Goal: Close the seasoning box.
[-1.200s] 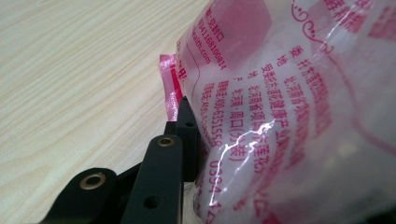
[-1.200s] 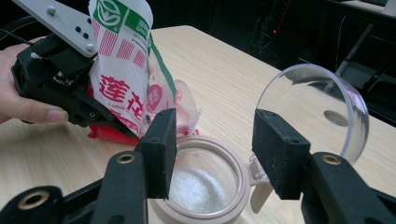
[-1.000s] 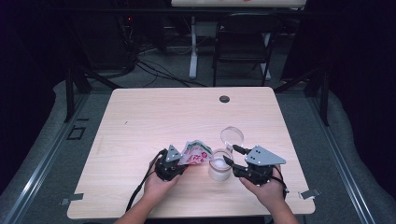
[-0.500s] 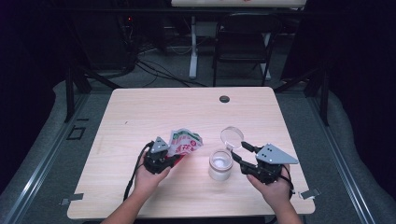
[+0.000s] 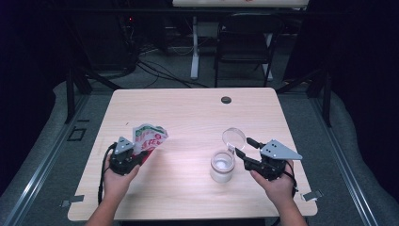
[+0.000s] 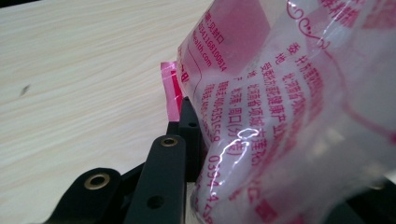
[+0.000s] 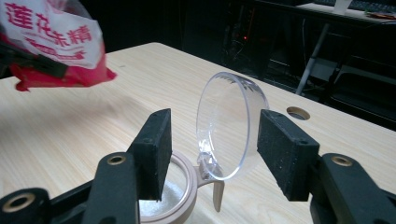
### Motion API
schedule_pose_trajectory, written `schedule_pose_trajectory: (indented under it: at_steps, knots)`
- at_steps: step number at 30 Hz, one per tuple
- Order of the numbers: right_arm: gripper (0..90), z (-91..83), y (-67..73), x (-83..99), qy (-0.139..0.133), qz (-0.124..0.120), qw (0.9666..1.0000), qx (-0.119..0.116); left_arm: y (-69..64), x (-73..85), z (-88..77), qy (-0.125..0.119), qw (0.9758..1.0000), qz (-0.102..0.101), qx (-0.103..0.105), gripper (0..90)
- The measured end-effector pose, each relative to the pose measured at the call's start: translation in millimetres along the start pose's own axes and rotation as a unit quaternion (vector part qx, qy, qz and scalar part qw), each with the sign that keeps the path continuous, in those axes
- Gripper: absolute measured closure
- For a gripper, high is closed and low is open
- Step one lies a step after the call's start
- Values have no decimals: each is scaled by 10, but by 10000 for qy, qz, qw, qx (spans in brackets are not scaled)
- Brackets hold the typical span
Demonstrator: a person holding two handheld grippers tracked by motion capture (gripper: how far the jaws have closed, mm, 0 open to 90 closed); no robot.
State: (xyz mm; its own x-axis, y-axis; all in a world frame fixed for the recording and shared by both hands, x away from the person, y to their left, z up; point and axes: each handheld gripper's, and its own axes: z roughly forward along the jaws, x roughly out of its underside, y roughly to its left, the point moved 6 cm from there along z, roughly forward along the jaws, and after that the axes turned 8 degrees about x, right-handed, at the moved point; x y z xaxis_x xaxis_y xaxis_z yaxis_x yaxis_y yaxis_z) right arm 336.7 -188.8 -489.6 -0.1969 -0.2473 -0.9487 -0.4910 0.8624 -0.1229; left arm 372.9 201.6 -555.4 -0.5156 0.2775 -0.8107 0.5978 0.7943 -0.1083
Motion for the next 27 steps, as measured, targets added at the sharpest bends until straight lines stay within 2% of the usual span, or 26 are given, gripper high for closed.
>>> schedule_pose_trajectory:
  at_steps: [8,10,13,17,23,27]
  knots:
    - [449,44,-81,9,32,105,9998,186,243,186,-181,85,9993,-159,-329,782]
    - [449,49,-82,16,39,109,9998,182,302,222,-204,65,9989,-260,-377,782]
    - [450,55,-88,24,57,132,9997,179,372,252,-227,-42,9981,-475,-394,782]
    - [450,68,-103,35,66,155,9997,184,424,280,-256,23,9972,-445,-601,782]
    - [451,95,-102,41,82,133,9997,194,553,370,-248,74,9950,-652,-748,782]
    - [452,117,-110,42,84,145,9997,180,623,420,-257,89,9938,-808,-760,781]
